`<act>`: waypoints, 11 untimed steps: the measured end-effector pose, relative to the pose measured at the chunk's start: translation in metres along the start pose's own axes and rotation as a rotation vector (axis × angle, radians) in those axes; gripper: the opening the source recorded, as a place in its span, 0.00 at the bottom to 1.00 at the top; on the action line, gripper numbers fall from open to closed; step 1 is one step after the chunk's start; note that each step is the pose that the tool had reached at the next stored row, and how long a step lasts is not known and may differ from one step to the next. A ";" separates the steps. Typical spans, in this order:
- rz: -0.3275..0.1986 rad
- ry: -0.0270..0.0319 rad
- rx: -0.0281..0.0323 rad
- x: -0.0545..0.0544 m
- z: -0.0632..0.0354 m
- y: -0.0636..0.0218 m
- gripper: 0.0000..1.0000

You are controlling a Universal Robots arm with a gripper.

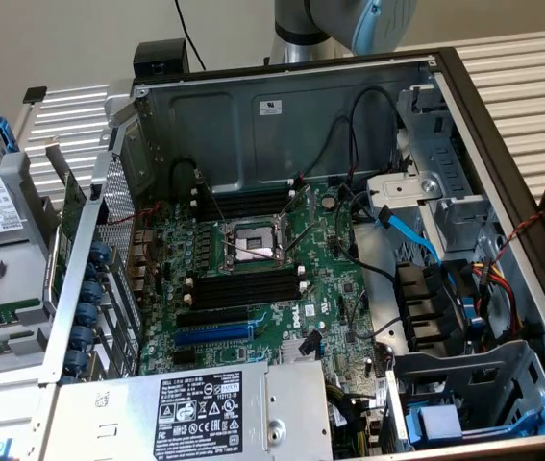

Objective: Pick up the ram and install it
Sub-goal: 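Pick up the ram and move it above insertion slot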

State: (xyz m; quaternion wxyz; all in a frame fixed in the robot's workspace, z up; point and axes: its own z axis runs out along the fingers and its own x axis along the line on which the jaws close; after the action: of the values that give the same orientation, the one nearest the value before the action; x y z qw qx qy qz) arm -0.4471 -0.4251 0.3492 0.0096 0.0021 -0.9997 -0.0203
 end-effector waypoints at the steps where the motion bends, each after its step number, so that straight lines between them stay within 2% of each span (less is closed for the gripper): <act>1: -0.018 0.0007 0.0003 0.000 0.0001 0.0002 0.11; 11: -0.199 0.0081 0.0038 0.000 0.0008 0.0004 0.11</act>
State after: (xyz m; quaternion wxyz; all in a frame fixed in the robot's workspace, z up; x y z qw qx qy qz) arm -0.4471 -0.4247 0.3484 0.0116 0.1013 -0.9946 -0.0192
